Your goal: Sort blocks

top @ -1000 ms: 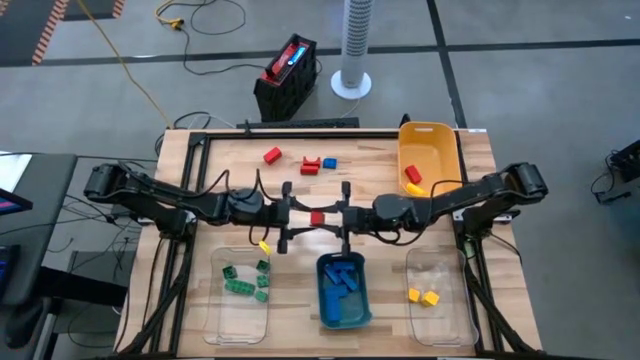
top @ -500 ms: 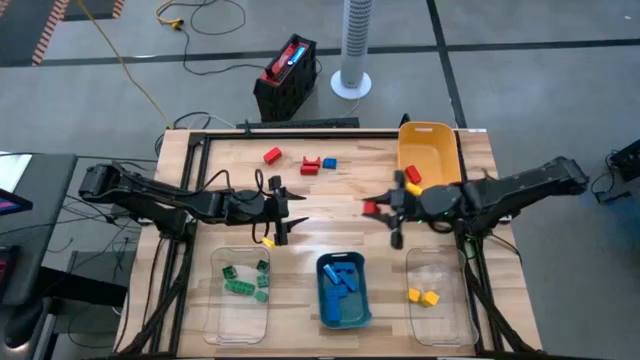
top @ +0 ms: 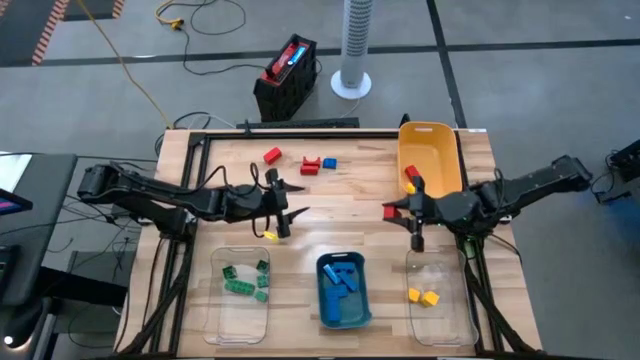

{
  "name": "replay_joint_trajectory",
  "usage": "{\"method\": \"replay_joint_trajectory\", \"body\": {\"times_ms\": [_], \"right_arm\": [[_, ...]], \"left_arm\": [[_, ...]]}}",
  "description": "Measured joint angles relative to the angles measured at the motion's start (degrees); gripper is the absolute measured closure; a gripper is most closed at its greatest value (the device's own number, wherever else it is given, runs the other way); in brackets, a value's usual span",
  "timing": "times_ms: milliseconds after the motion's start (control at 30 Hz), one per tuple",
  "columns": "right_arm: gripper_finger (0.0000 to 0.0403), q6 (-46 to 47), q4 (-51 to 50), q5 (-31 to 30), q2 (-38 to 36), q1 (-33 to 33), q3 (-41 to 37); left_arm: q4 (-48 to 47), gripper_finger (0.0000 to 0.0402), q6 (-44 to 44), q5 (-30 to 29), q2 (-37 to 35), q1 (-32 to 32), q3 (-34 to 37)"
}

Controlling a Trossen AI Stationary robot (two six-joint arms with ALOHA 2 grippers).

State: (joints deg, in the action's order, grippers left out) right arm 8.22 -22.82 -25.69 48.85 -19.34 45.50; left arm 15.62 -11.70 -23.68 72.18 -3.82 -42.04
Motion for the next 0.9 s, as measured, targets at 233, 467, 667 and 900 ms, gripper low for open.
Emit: {"method": "replay_joint_trajectory", "body": {"times_ms": [233, 467, 667, 900], "right_arm": [[0.0279, 1.9, -0.2, -0.2, -2.5, -0.2, -3.0], [0.0279, 1.5, -5.7, -7.6, -4.0, 7.4, -3.0], [0.0280, 7.5, -11.8, -8.6, -3.4, 28.1, -3.0], [0.0280, 15.3, -20.3, 0.6, 2.3, 47.8, -3.0]], "left_arm": [[5.0, 0.0155, -12.2, 0.0, 0.0, 0.0, 0.0], [1.3, 0.0155, -12.6, -1.3, 0.0, 3.2, 0.0], [-3.4, 0.0155, -11.6, 7.8, 0.0, 10.9, 0.0], [-5.2, 0.0155, -14.4, 8.9, 0.0, 13.0, 0.0]]}}
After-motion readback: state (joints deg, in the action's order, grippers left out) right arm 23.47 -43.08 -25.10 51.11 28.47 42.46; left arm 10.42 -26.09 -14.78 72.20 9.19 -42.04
